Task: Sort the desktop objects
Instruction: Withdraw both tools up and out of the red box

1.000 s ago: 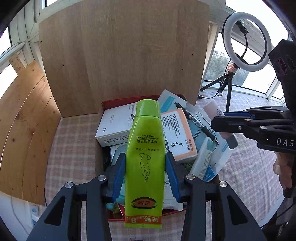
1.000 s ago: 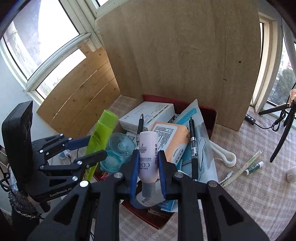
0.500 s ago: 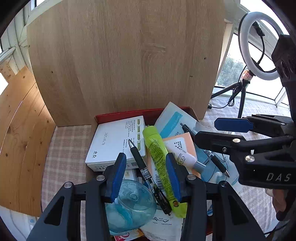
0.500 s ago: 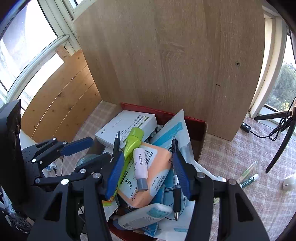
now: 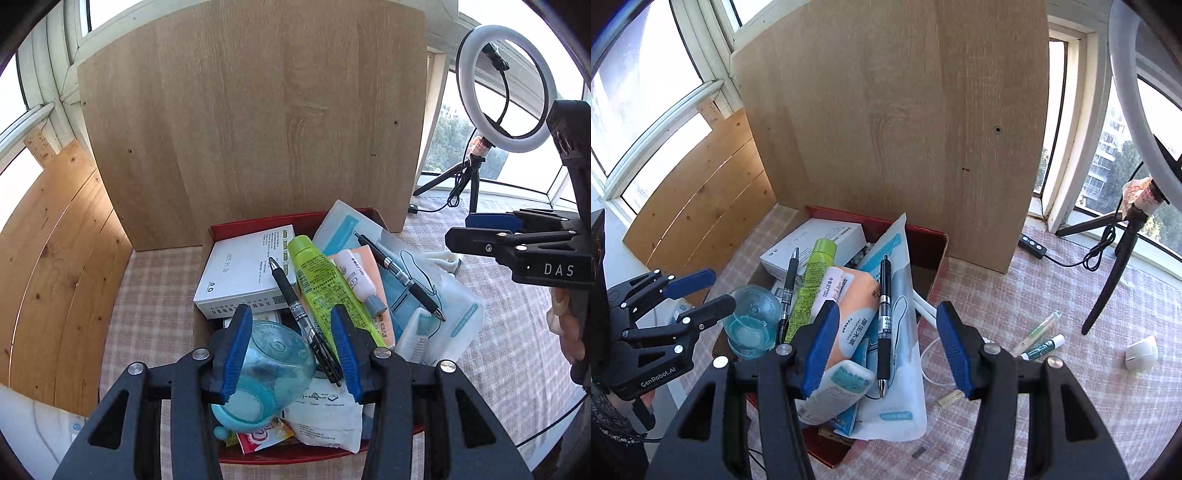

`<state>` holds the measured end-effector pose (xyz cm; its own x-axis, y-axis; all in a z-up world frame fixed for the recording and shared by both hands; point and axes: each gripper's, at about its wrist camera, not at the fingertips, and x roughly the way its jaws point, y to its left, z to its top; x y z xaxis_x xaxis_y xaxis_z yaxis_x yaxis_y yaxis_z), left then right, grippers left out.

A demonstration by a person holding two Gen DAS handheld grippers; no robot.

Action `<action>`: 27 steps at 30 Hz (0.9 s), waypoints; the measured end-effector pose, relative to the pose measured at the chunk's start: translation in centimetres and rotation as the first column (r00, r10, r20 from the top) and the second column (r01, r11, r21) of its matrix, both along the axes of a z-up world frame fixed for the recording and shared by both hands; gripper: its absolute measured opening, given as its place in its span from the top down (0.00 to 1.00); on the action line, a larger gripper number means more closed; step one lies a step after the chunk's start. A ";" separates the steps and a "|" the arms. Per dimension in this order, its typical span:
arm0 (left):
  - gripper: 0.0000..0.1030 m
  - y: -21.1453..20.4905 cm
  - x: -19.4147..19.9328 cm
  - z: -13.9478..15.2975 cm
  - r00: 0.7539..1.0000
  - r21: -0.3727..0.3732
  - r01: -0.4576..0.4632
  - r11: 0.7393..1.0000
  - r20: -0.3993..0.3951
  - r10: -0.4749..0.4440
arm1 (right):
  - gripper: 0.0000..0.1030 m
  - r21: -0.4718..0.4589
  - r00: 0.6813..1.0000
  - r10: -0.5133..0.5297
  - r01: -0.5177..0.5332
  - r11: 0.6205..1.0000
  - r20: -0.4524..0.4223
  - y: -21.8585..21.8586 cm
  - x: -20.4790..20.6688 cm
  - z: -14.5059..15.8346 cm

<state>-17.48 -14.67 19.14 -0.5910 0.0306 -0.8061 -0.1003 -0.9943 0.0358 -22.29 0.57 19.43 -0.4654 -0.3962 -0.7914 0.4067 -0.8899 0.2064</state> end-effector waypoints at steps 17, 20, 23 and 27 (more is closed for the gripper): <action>0.59 9.6 7.7 -1.0 0.989 0.027 0.149 0.988 0.016 -0.150 | 0.48 -0.012 0.989 -0.144 0.144 0.989 0.046 17.1 2.8 -2.5; 0.59 10.6 9.2 -1.5 0.990 0.052 0.136 0.989 0.025 -0.137 | 0.48 0.004 0.991 -0.113 0.113 0.994 0.066 17.2 2.1 -4.4; 0.59 11.0 10.9 -1.6 0.995 0.066 0.099 0.993 0.025 -0.101 | 0.48 0.030 0.995 -0.059 0.056 0.998 0.086 15.8 0.4 -6.6; 0.59 9.9 13.9 -1.2 0.999 0.074 -0.001 0.997 0.033 -0.001 | 0.52 0.081 0.994 0.029 -0.038 0.996 0.108 12.5 -3.2 -10.4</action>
